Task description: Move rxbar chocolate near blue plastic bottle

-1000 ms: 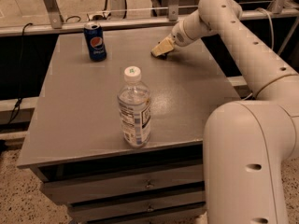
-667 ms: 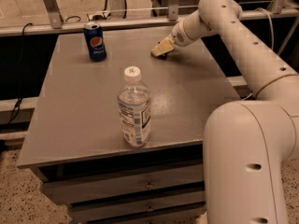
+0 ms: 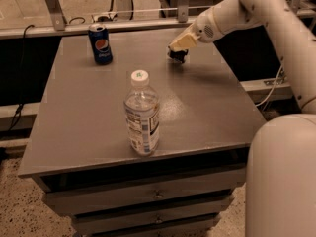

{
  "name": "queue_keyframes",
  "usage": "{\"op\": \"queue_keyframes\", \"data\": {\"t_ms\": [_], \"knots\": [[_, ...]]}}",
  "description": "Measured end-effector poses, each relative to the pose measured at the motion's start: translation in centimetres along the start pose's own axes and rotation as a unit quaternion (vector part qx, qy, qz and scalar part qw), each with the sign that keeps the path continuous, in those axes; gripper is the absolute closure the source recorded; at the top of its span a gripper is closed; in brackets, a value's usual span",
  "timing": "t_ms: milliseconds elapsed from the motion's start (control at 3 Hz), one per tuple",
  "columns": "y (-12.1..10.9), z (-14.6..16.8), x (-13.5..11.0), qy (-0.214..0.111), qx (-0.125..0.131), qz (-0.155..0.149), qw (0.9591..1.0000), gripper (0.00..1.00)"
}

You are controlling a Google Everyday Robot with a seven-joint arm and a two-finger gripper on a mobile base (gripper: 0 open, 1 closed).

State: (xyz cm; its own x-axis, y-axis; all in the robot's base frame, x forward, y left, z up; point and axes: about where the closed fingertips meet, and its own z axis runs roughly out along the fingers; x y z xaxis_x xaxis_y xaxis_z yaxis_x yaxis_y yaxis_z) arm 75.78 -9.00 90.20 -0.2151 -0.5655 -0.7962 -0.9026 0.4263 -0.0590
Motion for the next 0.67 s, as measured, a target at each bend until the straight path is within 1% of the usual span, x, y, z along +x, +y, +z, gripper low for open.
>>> {"op": "queue_keyframes", "data": {"t_ms": [333, 667], "knots": [[4.7, -3.8, -0.9, -0.028, -0.054, -0.027, 0.9978, 1.00], [9.4, -6.0, -0.2, -0.048, -0.106, -0.042, 0.9923, 1.00]]}}
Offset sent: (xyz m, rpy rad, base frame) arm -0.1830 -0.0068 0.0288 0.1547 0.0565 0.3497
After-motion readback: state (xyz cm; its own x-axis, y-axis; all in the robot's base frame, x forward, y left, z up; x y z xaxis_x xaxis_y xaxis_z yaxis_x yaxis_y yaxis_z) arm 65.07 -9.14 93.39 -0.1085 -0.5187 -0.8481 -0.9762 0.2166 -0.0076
